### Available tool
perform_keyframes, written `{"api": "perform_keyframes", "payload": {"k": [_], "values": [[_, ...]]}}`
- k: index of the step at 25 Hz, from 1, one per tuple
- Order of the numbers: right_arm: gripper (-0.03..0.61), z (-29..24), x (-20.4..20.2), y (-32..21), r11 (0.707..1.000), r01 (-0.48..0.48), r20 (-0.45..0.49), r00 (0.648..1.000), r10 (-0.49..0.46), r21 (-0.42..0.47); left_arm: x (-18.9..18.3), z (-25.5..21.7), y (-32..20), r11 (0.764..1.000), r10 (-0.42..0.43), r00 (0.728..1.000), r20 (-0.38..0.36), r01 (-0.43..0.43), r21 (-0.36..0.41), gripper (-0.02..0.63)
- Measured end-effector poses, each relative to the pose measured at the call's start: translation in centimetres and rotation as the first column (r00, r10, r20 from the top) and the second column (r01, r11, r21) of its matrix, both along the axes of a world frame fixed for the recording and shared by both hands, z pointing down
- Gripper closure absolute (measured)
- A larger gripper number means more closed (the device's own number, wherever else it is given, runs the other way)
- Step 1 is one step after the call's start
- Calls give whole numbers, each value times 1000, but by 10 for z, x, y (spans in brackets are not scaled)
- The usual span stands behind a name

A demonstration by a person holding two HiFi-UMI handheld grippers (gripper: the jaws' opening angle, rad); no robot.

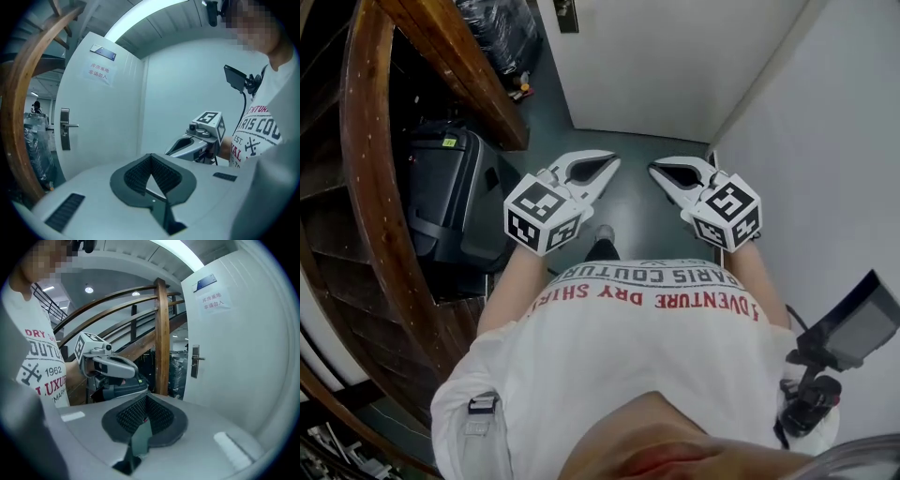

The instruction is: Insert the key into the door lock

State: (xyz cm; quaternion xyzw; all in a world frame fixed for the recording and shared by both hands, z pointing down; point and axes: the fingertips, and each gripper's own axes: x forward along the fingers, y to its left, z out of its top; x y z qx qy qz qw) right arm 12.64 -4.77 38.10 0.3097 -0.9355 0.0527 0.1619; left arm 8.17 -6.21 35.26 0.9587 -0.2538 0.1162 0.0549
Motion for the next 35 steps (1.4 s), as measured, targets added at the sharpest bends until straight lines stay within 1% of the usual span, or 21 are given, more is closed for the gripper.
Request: {"api": "perform_keyframes", "payload": {"k": [4, 7, 9, 15, 19, 23, 25, 28, 31, 33, 35], "values": [[577, 28, 19, 103, 999, 2, -8, 1000, -2, -45, 18, 10, 94, 1000, -12, 1000, -1, 12, -3, 612], [577, 24, 19, 161, 999, 10, -5, 1000, -10, -42, 22, 11, 153, 999, -20, 1000, -8, 20, -25, 612], [577, 15, 14, 192, 999, 20, 5, 1000, -20, -27, 19, 7, 184, 999, -25, 1000, -4, 25, -28, 612], [577, -8, -4, 240, 999, 20, 26, 999, -21, 25, -1, -2, 238, 999, -41, 999, -4, 41, -21, 612], [577, -7, -22, 265, 999, -34, 39, 999, 33, 36, -21, -4, 272, 999, -34, 999, -8, 34, -10, 612], [577, -4, -50, 297, 997, -74, 53, 996, 72, 39, -46, -3, 307, 1000, -25, 1000, -9, 24, -16, 612], [577, -4, -64, 315, 996, -75, 44, 996, 73, 50, -57, -1, 326, 1000, -18, 1000, -13, 17, -19, 612], [577, -5, -81, 343, 993, -83, 5, 997, 83, 87, -72, 5, 356, 1000, 2, 1000, -4, -3, -21, 612], [577, -2, -100, 375, 991, -94, -10, 995, 95, 99, -88, 10, 386, 1000, 20, 1000, 16, -20, 1, 612], [577, -1, -108, 388, 990, -103, -12, 994, 105, 100, -96, 8, 398, 1000, 30, 999, 12, -30, 7, 612], [577, 0, -111, 392, 989, -110, -7, 994, 111, 100, -100, 10, 402, 999, 34, 999, -1, -34, -9, 612]]}}
